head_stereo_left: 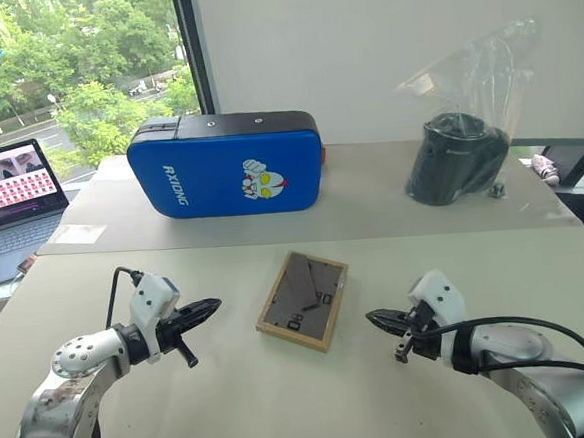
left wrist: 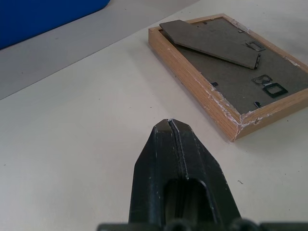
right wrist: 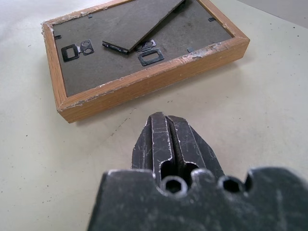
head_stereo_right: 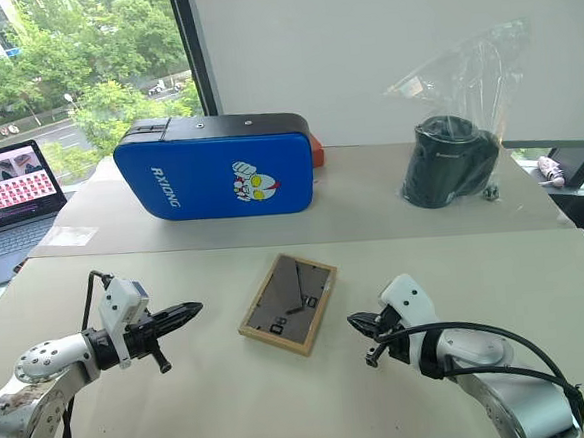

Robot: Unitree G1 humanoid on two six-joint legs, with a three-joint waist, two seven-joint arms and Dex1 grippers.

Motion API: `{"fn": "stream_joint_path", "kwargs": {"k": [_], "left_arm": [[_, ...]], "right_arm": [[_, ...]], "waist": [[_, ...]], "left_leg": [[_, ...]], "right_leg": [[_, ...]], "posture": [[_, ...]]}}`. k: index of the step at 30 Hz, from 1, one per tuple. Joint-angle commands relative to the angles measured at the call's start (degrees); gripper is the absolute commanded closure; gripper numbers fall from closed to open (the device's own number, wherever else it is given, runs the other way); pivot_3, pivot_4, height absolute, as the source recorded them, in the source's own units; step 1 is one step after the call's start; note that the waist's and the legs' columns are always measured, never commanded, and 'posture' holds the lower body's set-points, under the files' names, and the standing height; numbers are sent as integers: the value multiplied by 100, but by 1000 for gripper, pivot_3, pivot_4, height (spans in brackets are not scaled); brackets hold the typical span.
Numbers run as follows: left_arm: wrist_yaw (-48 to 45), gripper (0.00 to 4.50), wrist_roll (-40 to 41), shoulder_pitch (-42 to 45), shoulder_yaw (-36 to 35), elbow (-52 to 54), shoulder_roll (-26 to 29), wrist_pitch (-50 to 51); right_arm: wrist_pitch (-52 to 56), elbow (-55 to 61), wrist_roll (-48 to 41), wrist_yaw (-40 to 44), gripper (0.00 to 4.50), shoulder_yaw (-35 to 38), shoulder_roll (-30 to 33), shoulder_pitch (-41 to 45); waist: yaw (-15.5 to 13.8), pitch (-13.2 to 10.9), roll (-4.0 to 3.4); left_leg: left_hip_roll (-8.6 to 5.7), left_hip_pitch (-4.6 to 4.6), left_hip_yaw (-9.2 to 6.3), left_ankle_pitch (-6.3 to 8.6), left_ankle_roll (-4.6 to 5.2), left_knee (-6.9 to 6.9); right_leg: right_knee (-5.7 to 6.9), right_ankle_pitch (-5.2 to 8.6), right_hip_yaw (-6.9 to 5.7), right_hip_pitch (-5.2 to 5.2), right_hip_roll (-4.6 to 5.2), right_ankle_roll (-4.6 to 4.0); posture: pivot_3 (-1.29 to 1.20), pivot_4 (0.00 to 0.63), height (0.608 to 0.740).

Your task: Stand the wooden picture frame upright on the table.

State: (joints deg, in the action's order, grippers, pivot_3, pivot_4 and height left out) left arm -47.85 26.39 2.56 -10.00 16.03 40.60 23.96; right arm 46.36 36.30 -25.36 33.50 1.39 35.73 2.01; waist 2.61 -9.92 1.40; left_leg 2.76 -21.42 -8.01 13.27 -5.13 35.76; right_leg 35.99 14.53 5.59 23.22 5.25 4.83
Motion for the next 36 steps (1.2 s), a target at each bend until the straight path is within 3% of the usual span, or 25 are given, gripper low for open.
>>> {"fn": "stream_joint_path", "kwargs": {"k": [1, 8, 12, 18, 27, 31, 36], "left_arm": [[57, 4500, -119, 240, 127, -147, -69, -78], [327, 4500, -1508, 1293, 1264, -1675, -403, -835], [343, 4500, -2164, 1605, 1759, -2308, -497, -1472], [-25, 4500, -2186, 1493, 2213, -1514, -646, -1328], [-504, 4500, -1881, -37, 1948, 179, 319, -409], [-341, 4500, -1927, -294, 1661, 150, 474, -348], [-93, 4500, -2073, -3, 1466, -366, 451, -619]], "right_arm": [[-43, 80, 146, -145, 4467, -78, 37, 75], [271, -702, 1403, -735, 4467, -1669, -12, 1141], [377, -1202, 1885, -861, 4467, -2303, -292, 1823], [329, -1488, 2209, -797, 4467, -2777, -774, 2378], [336, -1374, 2272, -513, 4467, -2897, -1053, 2416], [478, -1185, 2217, -380, 4467, -2923, -1019, 2318], [764, -825, 2090, -169, 4467, -2862, -831, 2081]], "waist": [[-1, 0, 0], [15, -1, 3], [35, -1, 3], [2, 1, 4], [141, 2, -1], [144, 2, -1], [139, 2, -2]], "left_leg": [[0, 0, 0, 0, 0, 0], [-1, 3, 0, -3, -5, 7], [0, 4, -2, -3, -4, 4], [-1, 9, -2, -3, -5, 6], [2, 14, -2, 3, 6, -3], [3, 17, -2, 3, 7, -3], [3, 23, -2, 3, 7, -3]], "right_leg": [[0, 0, 0, 0, 0, 0], [2, -9, 0, -3, -1, 0], [6, -32, 0, 1, -3, -44], [6, -32, -1, -9, -2, -42], [14, -20, 0, -4, -2, -47], [16, -7, 0, -4, -2, -28], [22, 3, 0, -6, -3, -16]], "posture": [[0, 150, 740], [0, 150, 740], [0, 150, 740], [0, 150, 740], [0, 150, 740], [0, 150, 740], [0, 150, 740]]}}
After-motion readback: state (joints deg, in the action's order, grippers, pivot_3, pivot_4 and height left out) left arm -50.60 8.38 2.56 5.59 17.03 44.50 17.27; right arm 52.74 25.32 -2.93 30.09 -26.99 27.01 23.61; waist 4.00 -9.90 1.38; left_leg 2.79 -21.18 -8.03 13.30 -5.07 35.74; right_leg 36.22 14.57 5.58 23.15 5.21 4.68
